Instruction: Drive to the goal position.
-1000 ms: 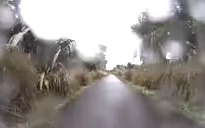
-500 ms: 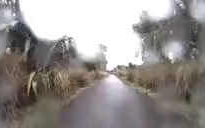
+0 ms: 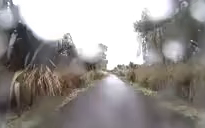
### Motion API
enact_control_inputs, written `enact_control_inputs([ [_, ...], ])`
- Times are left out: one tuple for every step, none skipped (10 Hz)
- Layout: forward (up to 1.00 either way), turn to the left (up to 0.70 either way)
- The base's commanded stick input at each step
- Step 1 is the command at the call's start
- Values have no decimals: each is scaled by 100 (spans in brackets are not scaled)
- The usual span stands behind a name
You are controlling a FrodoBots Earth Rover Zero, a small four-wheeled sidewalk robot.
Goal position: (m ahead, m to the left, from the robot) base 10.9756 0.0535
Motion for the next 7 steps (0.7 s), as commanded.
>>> enact_control_inputs([
  [85, 0],
  [85, 0],
  [85, 0],
  [85, 0],
  [85, 0],
  [85, 0],
  [85, 0],
])
